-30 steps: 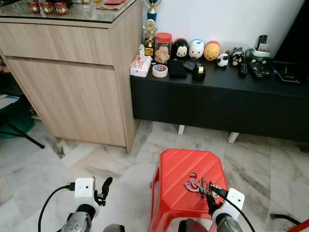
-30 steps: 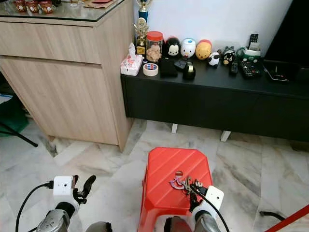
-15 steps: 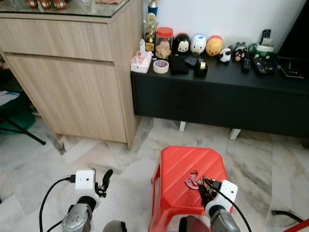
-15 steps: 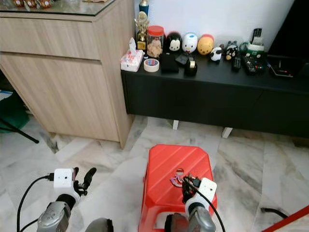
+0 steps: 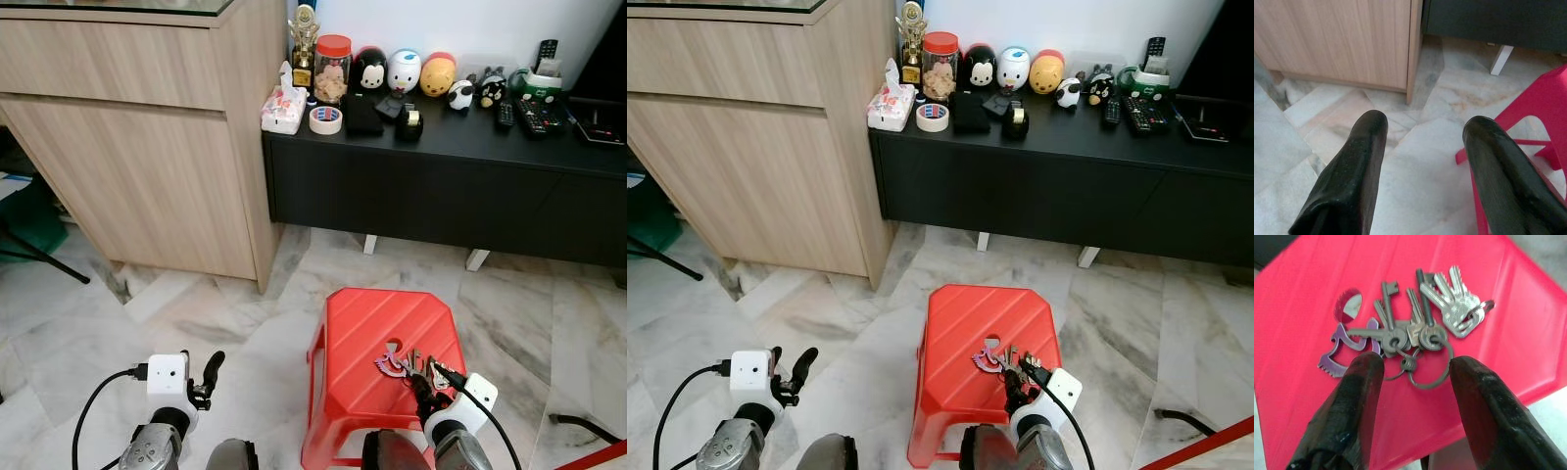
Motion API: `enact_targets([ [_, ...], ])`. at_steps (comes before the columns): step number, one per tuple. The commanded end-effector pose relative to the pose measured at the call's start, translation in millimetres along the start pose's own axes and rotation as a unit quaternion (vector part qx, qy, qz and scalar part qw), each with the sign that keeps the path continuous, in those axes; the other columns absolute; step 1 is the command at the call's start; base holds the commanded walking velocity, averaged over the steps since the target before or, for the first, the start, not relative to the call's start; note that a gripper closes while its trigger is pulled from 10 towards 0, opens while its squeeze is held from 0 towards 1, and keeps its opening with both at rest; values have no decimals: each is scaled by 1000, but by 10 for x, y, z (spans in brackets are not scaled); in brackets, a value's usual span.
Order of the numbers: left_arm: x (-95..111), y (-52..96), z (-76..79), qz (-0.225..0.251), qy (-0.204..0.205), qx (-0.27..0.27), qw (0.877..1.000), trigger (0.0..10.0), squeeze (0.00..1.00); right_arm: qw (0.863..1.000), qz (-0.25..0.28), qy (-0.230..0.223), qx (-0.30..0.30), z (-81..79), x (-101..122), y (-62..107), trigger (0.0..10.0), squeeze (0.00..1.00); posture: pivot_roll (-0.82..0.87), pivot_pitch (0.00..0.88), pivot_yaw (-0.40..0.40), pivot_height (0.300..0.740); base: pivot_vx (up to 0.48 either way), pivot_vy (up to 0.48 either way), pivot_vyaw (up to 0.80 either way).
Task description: Hang keys on a hook
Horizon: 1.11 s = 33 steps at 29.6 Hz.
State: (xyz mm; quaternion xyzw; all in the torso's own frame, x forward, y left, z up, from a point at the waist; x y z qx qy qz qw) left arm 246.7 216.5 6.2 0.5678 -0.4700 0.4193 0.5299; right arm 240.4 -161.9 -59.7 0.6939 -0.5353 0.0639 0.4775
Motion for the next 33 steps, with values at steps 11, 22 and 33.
enact_targets([
  [11, -38, 67, -35, -13, -9, 0, 1000, 10000, 0, 999, -36, 16, -10, 63, -117, 31, 10000, 0, 94, 140, -53, 635, 0, 0, 0],
  [22, -79, 156, -45, -21, -12, 1, 1000, 10000, 0, 999, -31, 6, -21, 87, -83, 25, 10000, 0, 98, 167, -53, 635, 0, 0, 0],
  [33, -75, 172, -27, -24, -11, -1, 1000, 10000, 0, 1000, -12, -5, -4, -18, 11, -22, 10000, 0, 100, 174, -51, 635, 0, 0, 0],
])
Point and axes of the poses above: a point about 5 cm out from each wrist's last joint towards the gripper, its own y axis pointing back from the gripper into the wrist, its own x axis along the axis of the wrist's last joint, z = x × y, the point moved 1 cm from there along -y, pointing out of the wrist towards the gripper, and after that the axes turned 5 degrees about -y, right-handed, at the moved point
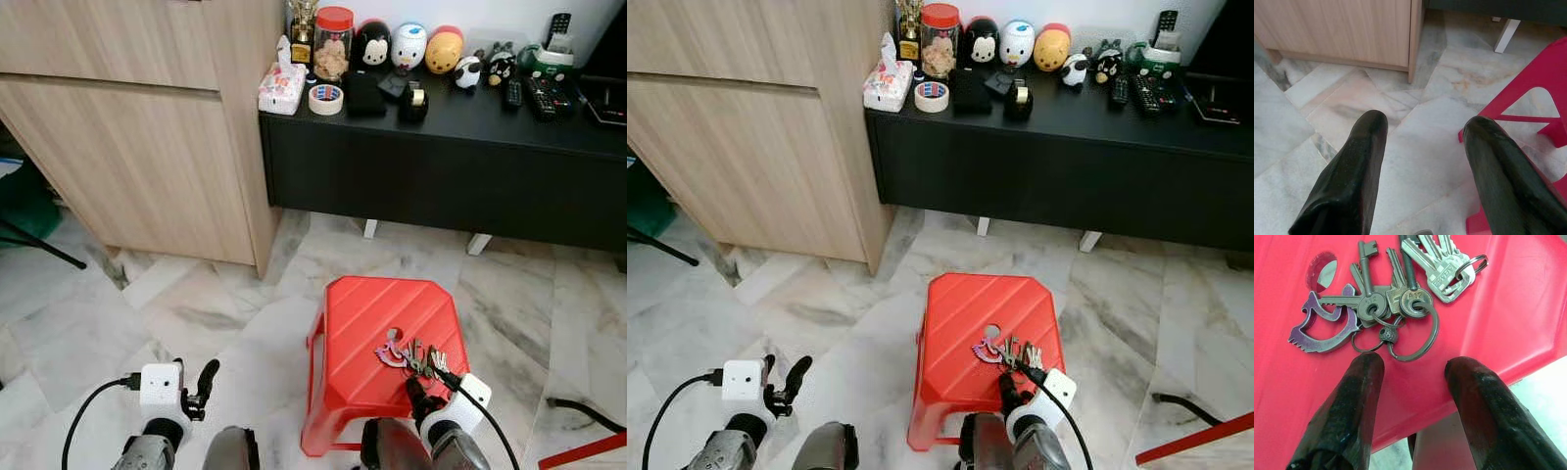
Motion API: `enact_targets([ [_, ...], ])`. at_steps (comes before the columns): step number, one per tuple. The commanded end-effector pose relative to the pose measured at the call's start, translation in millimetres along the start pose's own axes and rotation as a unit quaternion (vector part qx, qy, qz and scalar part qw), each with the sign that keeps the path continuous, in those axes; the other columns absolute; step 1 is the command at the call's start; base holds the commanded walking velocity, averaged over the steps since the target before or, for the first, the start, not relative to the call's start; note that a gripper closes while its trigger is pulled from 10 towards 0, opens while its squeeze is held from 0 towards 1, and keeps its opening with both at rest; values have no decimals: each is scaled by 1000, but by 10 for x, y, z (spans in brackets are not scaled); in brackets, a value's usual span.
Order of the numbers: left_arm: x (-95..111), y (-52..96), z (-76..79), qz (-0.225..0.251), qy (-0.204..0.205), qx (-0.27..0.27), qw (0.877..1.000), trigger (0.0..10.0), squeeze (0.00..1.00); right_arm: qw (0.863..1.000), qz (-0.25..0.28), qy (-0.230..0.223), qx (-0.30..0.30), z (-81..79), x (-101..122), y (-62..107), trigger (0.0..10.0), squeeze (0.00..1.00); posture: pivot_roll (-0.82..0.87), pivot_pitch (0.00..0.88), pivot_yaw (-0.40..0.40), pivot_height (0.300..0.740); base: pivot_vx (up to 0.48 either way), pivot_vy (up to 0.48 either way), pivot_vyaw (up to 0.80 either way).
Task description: Hang keys on a hook
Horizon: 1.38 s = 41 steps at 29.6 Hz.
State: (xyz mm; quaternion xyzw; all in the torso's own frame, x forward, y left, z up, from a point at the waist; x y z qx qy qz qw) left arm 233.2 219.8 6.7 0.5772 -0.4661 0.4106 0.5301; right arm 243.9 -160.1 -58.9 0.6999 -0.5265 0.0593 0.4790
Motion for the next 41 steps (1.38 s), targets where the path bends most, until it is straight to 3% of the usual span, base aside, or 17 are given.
enact_targets([
  [1, -48, 36, 8, -13, -5, -4, 1000, 10000, 0, 1000, 4, -9, 0, -9, 20, -7, 10000, 0, 101, 175, -50, 635, 0, 0, 0],
  [16, -49, 34, 29, -15, -5, -6, 1000, 10000, 0, 1000, 10, -13, 5, -40, 40, -16, 10000, 0, 102, 175, -50, 635, 0, 0, 0],
  [23, -27, 12, 42, -13, -4, -8, 1000, 10000, 0, 998, 25, -32, 37, -146, 70, -31, 10000, 0, 101, 174, -47, 635, 0, 0, 0],
  [41, -7, 2, 81, -8, -15, -17, 1000, 10000, 0, 999, 16, -30, 30, -119, 24, -21, 10000, 0, 106, 175, -49, 635, 0, 0, 0],
])
Point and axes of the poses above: a point about 5 cm out from each wrist's last joint towards the gripper, its own y axis pointing back from the gripper into the wrist, its own x axis along the axis of the wrist's last joint, z = x × y, the point moved 1 cm from there along -y, pointing out of the wrist towards the gripper, and after that the axes turned 5 degrees about -y, right-handed, at the moved point
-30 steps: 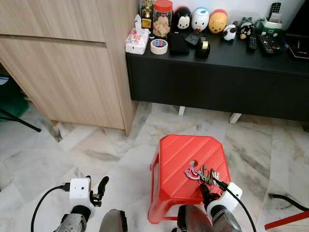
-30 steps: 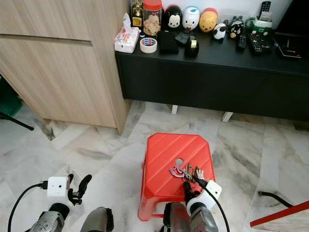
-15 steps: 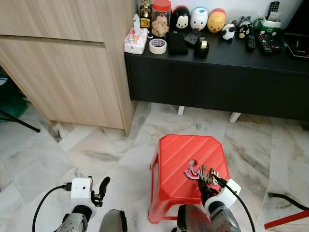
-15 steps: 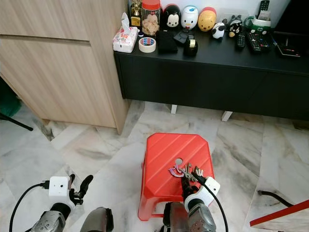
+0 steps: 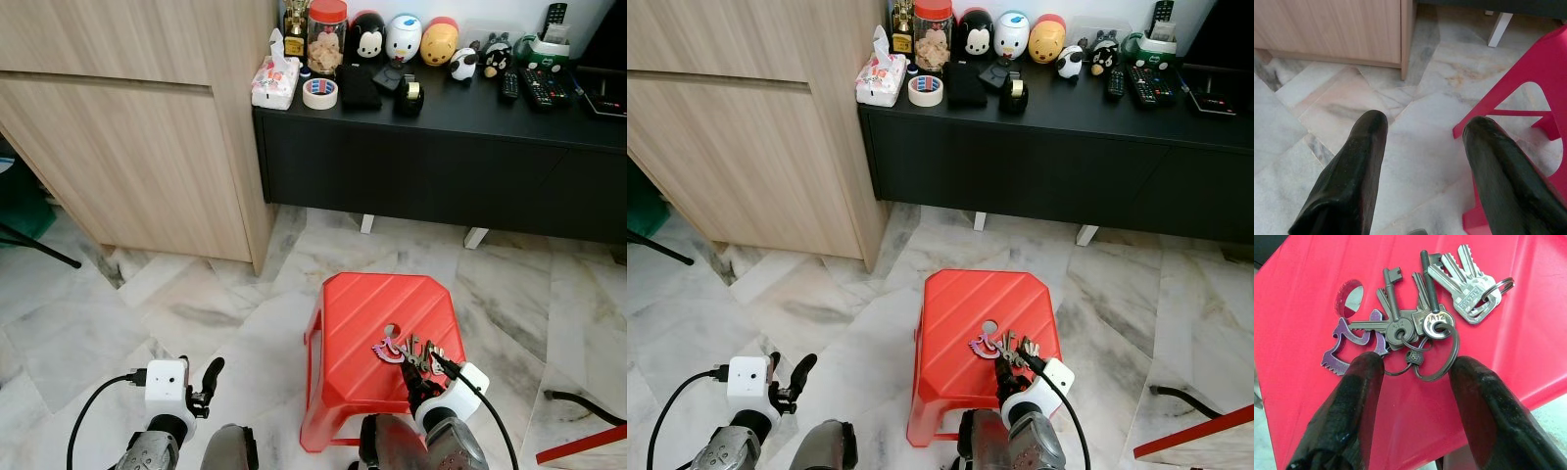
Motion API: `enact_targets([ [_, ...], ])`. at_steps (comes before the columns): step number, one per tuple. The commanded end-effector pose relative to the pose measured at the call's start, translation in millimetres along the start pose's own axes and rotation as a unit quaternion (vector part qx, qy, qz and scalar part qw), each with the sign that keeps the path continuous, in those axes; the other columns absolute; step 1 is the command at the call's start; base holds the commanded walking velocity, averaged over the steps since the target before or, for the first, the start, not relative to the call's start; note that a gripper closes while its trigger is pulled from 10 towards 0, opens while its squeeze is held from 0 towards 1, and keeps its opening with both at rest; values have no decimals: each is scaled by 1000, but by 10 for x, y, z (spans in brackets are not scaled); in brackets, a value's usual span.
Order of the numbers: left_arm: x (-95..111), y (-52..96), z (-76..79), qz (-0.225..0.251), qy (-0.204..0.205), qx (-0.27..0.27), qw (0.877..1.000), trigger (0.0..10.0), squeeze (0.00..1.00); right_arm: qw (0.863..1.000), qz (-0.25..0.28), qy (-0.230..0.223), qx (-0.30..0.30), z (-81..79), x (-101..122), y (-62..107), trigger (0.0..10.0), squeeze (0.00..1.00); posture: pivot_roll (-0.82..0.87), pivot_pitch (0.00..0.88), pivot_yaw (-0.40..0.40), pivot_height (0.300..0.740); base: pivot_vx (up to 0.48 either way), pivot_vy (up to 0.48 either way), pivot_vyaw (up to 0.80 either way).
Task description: Hang keys on a hook
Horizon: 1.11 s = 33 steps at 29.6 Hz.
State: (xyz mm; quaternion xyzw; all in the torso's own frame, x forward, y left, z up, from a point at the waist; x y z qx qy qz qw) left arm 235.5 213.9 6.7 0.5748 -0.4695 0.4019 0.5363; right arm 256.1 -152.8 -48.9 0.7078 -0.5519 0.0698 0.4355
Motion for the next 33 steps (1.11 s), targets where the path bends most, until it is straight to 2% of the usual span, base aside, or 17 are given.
enact_targets([
  [1, -14, 25, 25, -3, -15, -8, 1000, 10000, 0, 1000, -5, -2, -10, 43, -42, 21, 10000, 0, 107, 175, -49, 635, 0, 0, 0],
  [6, -10, 30, 46, -1, -29, -15, 999, 10000, 0, 1000, -11, -11, -14, 47, -69, 23, 10000, 0, 110, 174, -47, 635, 0, 0, 0],
  [28, 13, 34, 42, 2, -38, -16, 999, 10000, 0, 999, -5, -25, -22, 45, -12, 1, 10000, 0, 116, 176, -43, 635, 0, 0, 0],
  [29, 14, 34, 42, 2, -38, -16, 999, 10000, 0, 999, -4, -26, -23, 44, -11, 1, 1922, 0, 116, 176, -43, 635, 0, 0, 0],
  [30, 15, 32, 43, 2, -39, -16, 999, 10000, 0, 999, -3, -27, -22, 42, -8, 0, 0, 0, 119, 175, -43, 635, 0, 0, 0],
  [33, 8, 33, 39, 1, -41, -16, 999, 10000, 0, 999, -4, -28, -23, 37, -10, -2, 0, 0, 118, 175, -43, 635, 0, 0, 0],
])
Point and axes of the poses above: a point about 5 cm out from each wrist's last joint towards the gripper, its own y axis pointing back from the gripper into the wrist, its own x axis along the axis of the wrist's last joint, z = x × y, the point moved 1 cm from there along -y, pointing out of the wrist towards the gripper, and after that the axes turned 5 degrees about -y, right-handed, at the moved point
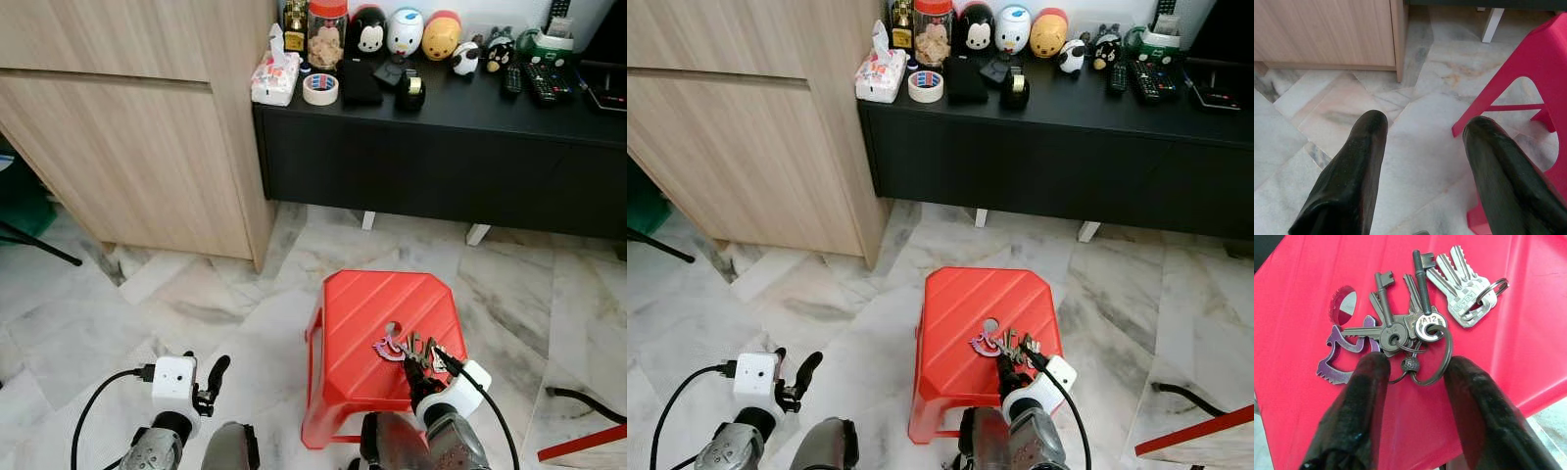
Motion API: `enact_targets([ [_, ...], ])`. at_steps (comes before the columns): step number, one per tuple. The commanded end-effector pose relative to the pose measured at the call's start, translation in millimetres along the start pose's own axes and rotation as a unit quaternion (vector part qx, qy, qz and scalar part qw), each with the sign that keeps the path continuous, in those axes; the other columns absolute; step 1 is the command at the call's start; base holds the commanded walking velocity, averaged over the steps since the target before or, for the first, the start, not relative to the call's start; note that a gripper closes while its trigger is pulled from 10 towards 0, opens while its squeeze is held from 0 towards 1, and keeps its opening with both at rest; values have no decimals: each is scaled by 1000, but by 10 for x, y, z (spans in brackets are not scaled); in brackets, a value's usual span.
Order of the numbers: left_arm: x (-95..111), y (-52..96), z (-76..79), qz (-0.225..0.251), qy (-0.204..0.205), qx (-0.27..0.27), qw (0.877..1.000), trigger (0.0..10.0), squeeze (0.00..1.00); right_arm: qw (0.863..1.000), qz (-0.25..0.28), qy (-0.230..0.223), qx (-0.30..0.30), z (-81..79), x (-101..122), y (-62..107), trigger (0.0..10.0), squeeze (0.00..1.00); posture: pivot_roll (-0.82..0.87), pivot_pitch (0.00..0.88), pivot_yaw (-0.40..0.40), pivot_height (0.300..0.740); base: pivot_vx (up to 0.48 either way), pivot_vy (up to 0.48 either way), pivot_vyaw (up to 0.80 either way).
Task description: Hang keys on a hook
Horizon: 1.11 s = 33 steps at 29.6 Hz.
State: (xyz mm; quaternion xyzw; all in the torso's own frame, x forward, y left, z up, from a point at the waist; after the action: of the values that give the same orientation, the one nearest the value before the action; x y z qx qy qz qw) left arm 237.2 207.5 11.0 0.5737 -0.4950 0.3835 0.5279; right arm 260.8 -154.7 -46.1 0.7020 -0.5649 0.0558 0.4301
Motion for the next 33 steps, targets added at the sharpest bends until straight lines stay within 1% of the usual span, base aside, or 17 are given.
enact_targets([
  [1, -47, 44, -16, -8, -16, -2, 1000, 10000, 0, 1000, -11, -9, -15, 60, -57, 23, 0, 0, 118, 175, -43, 635, 0, 0, 0],
  [18, -54, 60, -10, -10, -22, -4, 1000, 10000, 0, 1000, -15, -8, -13, 48, -86, 26, 0, 0, 122, 175, -43, 635, 0, 0, 0],
  [29, -73, 54, -41, -14, -23, 4, 1000, 10000, 0, 1000, -15, -4, -14, 46, -72, 21, 0, 0, 125, 170, -44, 635, 0, 0, 0],
  [33, -82, 36, -42, -16, -23, 5, 1000, 10000, 0, 1000, 0, 13, -15, 41, -19, 13, 0, 0, 126, 159, -44, 635, 0, 0, 0],
])
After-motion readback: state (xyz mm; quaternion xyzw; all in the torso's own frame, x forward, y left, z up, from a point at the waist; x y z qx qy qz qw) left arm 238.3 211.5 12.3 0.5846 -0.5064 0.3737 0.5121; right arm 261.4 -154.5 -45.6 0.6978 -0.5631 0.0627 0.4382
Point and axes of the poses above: a point about 5 cm out from each wrist's last joint towards the gripper, its own y axis pointing back from the gripper into the wrist, its own x axis along the axis of the wrist's last joint, z = x × y, the point moved 1 cm from there along -y, pointing out of the wrist towards the gripper, and after that the axes turned 5 degrees about -y, right-handed, at the moved point
